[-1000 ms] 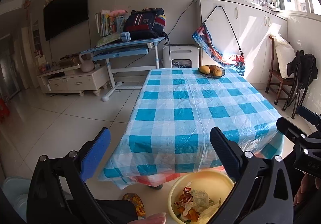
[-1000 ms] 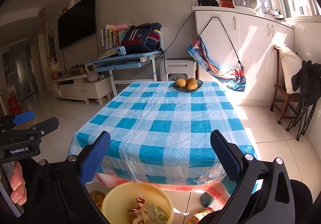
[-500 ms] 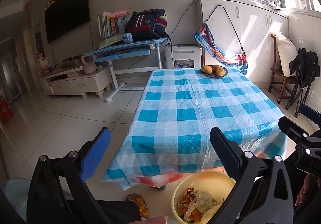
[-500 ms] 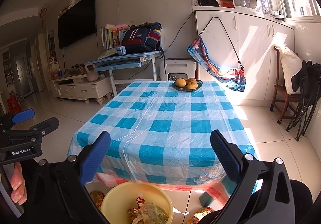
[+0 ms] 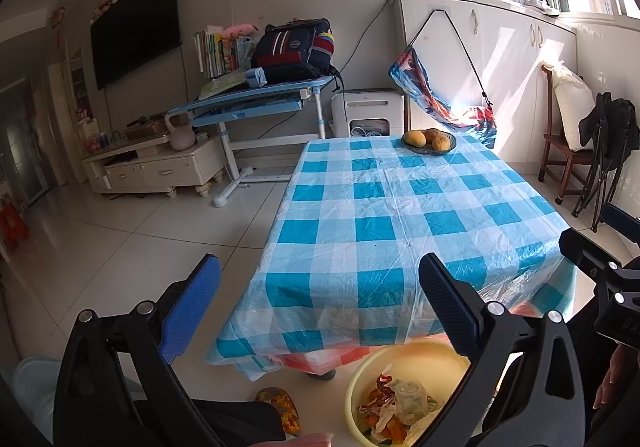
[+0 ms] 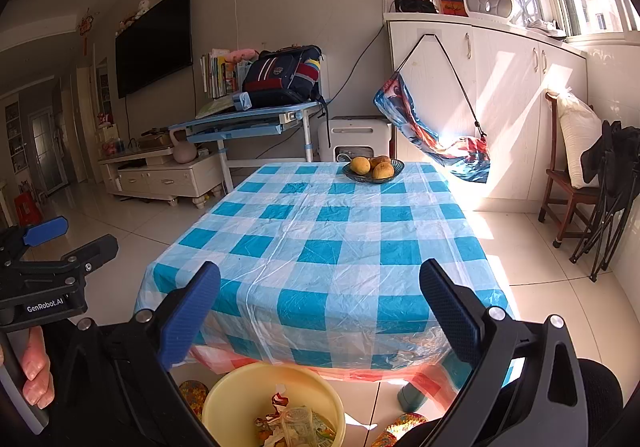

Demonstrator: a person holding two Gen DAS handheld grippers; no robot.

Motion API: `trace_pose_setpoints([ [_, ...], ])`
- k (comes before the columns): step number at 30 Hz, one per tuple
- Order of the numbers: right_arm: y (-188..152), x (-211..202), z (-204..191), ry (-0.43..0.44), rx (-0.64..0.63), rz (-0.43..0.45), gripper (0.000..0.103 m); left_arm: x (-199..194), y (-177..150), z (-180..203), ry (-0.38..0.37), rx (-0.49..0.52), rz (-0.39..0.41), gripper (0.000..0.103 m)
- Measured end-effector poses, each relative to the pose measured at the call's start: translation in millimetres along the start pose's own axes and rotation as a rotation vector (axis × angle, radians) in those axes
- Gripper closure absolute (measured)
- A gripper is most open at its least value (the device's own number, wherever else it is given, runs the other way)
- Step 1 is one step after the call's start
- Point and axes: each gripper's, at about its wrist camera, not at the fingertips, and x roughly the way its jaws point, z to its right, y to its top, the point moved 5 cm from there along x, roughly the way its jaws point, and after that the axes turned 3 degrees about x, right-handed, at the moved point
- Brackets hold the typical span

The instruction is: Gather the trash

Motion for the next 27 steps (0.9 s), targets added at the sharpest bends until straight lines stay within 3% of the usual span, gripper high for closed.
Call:
trace_pose_setpoints([
  [21,0,0,0,0.000,-0.002,0.000,0.008,5,-7,-5,-0.027,-0.012,-0.045,0.007],
  [25,0,0,0,0.000,-0.001,-0.001,0.008,3,-9,-10,-0.067,-0.055,-0.031,0.007],
  [27,0,0,0,0.000,-0.001,-0.001,0.008,-3,-10,-15,-0.108,-0.102,0.022,0.007],
])
